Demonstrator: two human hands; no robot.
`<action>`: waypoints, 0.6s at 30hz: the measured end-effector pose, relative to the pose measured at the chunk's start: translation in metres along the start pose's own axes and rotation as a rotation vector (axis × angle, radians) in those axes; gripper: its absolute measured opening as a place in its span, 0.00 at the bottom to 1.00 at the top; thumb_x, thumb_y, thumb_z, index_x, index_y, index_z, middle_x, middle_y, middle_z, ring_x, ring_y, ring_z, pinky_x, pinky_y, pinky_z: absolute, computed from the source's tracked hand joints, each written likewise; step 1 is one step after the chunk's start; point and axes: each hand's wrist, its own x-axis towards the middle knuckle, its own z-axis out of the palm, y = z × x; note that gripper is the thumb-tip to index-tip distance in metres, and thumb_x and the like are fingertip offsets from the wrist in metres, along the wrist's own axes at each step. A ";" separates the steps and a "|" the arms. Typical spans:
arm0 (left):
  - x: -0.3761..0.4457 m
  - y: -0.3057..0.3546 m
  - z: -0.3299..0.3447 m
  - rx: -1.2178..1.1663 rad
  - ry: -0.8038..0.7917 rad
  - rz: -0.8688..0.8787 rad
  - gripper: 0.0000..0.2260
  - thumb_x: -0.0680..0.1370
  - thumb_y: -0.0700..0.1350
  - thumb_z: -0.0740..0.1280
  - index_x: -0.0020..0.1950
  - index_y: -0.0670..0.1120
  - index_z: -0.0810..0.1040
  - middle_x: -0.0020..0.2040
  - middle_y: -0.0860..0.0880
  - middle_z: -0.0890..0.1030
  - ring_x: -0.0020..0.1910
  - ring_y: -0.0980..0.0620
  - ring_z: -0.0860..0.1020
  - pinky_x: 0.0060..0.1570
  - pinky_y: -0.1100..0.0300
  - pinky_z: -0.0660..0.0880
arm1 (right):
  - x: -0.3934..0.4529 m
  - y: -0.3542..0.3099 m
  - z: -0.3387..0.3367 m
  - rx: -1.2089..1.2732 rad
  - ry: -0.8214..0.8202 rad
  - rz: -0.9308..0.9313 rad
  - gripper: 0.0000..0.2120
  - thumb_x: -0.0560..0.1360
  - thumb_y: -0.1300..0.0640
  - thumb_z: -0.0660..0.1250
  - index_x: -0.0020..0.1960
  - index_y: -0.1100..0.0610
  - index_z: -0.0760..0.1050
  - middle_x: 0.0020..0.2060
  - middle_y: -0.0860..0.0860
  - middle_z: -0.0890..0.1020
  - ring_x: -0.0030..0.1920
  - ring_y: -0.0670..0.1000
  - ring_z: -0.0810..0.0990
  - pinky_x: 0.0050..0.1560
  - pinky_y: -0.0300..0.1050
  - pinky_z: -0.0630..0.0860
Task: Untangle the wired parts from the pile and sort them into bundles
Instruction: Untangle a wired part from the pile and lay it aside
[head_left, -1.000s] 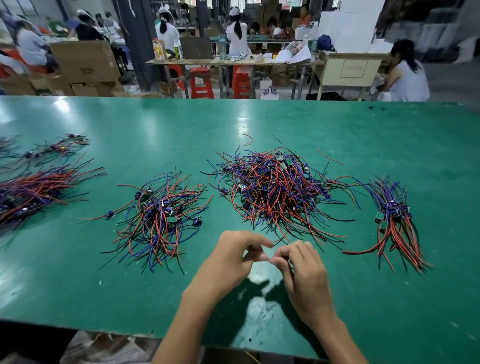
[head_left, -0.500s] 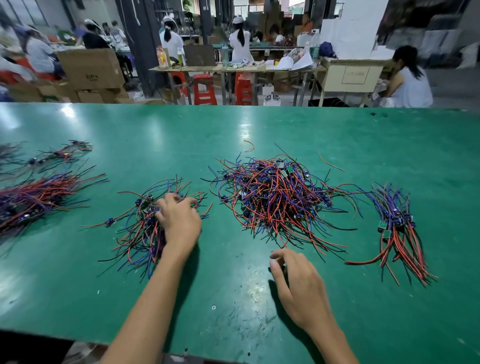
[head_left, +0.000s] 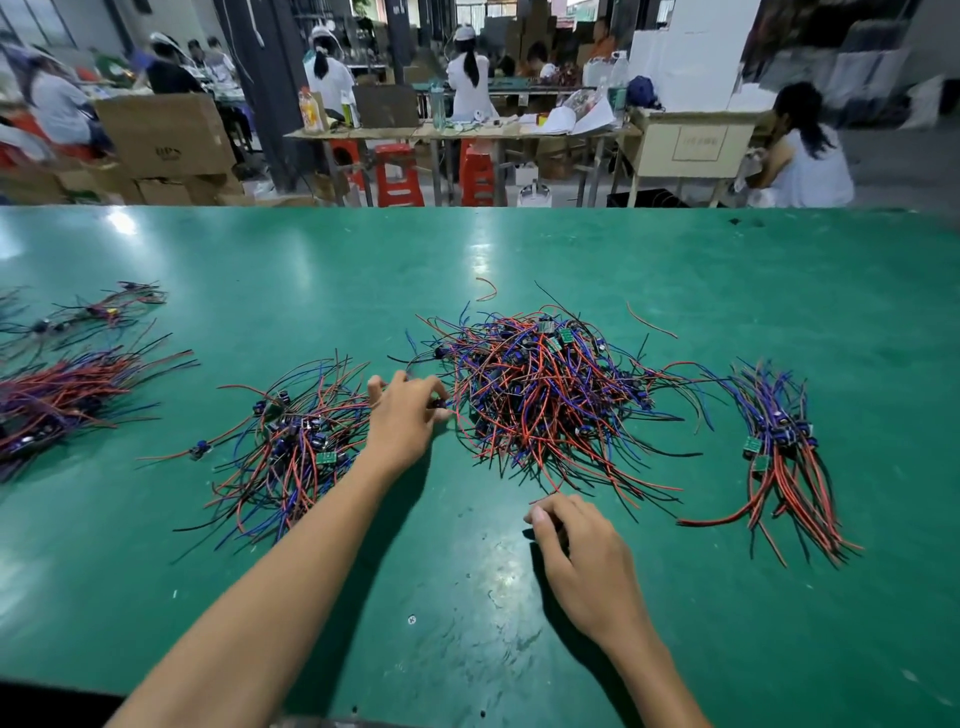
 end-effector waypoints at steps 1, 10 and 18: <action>-0.006 0.002 -0.006 -0.062 0.033 0.017 0.10 0.77 0.51 0.73 0.58 0.52 0.81 0.49 0.52 0.83 0.57 0.50 0.73 0.55 0.53 0.58 | 0.001 0.001 0.000 0.021 0.003 0.013 0.07 0.83 0.50 0.62 0.48 0.47 0.77 0.44 0.40 0.80 0.48 0.42 0.77 0.51 0.45 0.74; -0.086 0.037 -0.046 -0.474 0.244 0.202 0.04 0.75 0.45 0.75 0.49 0.49 0.87 0.41 0.57 0.84 0.36 0.60 0.79 0.42 0.56 0.77 | 0.000 0.000 -0.002 0.089 -0.011 0.021 0.09 0.81 0.45 0.65 0.47 0.46 0.80 0.44 0.36 0.82 0.49 0.42 0.78 0.52 0.43 0.75; -0.096 0.064 -0.080 -1.018 0.253 -0.087 0.06 0.78 0.44 0.72 0.52 0.53 0.86 0.40 0.51 0.86 0.29 0.57 0.76 0.31 0.68 0.72 | -0.004 0.000 -0.007 0.211 -0.026 0.080 0.06 0.80 0.47 0.66 0.48 0.44 0.82 0.43 0.34 0.83 0.46 0.41 0.81 0.49 0.42 0.75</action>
